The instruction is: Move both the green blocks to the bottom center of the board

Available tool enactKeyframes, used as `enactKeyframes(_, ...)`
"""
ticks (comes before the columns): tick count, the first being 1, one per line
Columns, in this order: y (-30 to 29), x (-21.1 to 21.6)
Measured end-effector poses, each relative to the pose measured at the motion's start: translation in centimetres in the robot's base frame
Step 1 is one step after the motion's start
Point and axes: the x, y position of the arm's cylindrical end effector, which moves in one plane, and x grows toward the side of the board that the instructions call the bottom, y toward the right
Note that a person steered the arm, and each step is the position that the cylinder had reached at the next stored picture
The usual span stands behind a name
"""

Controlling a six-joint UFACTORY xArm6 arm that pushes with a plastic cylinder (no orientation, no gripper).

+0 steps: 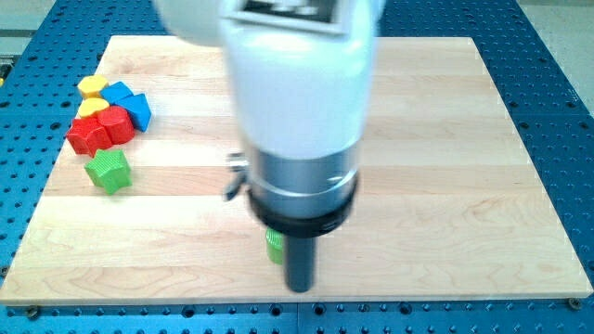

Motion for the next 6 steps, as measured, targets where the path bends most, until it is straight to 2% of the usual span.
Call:
enactKeyframes(1, 2.6, -3.6)
enactKeyframes(2, -0.5, -7.2)
enactKeyframes(4, -6.6, -6.9)
enactKeyframes(6, -5.2, -5.1)
